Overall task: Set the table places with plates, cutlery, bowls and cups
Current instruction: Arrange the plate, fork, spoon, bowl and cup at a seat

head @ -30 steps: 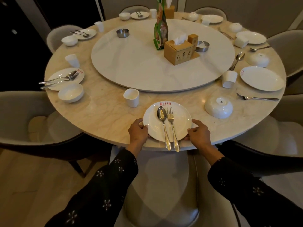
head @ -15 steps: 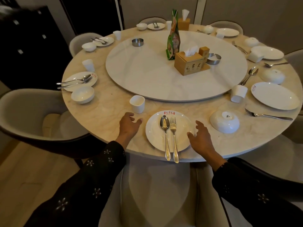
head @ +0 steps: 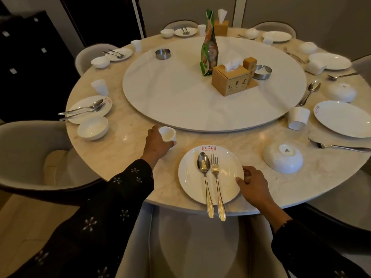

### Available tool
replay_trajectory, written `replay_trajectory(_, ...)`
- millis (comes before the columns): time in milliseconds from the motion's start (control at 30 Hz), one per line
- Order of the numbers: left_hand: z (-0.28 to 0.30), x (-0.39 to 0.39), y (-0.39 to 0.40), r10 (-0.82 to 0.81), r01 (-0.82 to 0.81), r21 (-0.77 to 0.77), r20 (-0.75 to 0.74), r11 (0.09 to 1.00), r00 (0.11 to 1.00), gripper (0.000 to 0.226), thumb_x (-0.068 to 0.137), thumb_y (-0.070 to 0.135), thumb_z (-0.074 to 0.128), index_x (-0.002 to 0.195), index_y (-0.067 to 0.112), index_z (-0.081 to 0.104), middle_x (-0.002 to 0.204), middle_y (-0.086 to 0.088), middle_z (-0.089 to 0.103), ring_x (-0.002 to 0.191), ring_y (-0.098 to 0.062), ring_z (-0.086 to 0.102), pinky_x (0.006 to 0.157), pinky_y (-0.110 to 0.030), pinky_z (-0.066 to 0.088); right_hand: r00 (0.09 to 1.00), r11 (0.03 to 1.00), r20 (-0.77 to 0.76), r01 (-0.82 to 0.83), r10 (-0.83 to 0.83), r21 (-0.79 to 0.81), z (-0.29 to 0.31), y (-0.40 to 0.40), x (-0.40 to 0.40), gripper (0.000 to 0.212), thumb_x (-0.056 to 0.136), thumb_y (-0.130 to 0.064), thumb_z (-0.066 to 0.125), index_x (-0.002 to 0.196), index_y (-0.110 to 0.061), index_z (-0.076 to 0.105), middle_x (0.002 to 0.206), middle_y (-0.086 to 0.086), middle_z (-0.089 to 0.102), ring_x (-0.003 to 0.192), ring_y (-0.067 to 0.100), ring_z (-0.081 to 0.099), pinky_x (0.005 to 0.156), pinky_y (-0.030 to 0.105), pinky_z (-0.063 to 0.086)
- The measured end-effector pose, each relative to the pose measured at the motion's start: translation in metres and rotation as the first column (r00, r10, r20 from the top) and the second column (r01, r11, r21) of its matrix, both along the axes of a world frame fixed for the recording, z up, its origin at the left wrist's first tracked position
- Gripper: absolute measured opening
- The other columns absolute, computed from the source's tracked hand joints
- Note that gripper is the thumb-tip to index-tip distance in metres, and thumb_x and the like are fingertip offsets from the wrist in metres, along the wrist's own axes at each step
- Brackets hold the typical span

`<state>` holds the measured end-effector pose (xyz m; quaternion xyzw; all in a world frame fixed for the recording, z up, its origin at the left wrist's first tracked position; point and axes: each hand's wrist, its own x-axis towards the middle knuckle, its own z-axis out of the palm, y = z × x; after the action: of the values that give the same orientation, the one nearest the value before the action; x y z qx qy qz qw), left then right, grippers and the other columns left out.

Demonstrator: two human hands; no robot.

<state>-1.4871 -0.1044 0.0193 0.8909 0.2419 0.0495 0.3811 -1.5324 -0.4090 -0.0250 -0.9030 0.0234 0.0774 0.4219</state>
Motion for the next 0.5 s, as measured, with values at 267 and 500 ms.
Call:
replay_trajectory(267,-0.014,-0.011,-0.012,0.045,-0.045,-0.005,0.073,0.999,0.996,0.084,0.07,0.032,0.084,0.136,0.008,0.038,0.136,-0.01,0.037,0.123,-0.029,0.046,0.098,-0.036,0.043,0.997,1.0,-0.073,0.004,-0.006,-0.029,-0.007,0.0,0.009,0.043,0.086,-0.02,0.066,0.126,-0.011,0.052,0.123,0.013,0.059,0.108,0.027,0.058,0.093,0.037,0.047)
replay_trajectory(500,-0.02,-0.029,-0.027,0.062,-0.06,-0.025,0.094,0.998,0.994,0.085,0.068,0.034,0.085,0.136,0.012,0.038,0.135,-0.007,0.038,0.123,-0.027,0.046,0.095,-0.033,0.043,0.996,0.999,-0.085,0.012,-0.015,-0.033,-0.004,0.001,0.008,0.044,0.088,-0.02,0.065,0.128,-0.008,0.051,0.126,0.014,0.057,0.11,0.028,0.058,0.093,0.036,0.047)
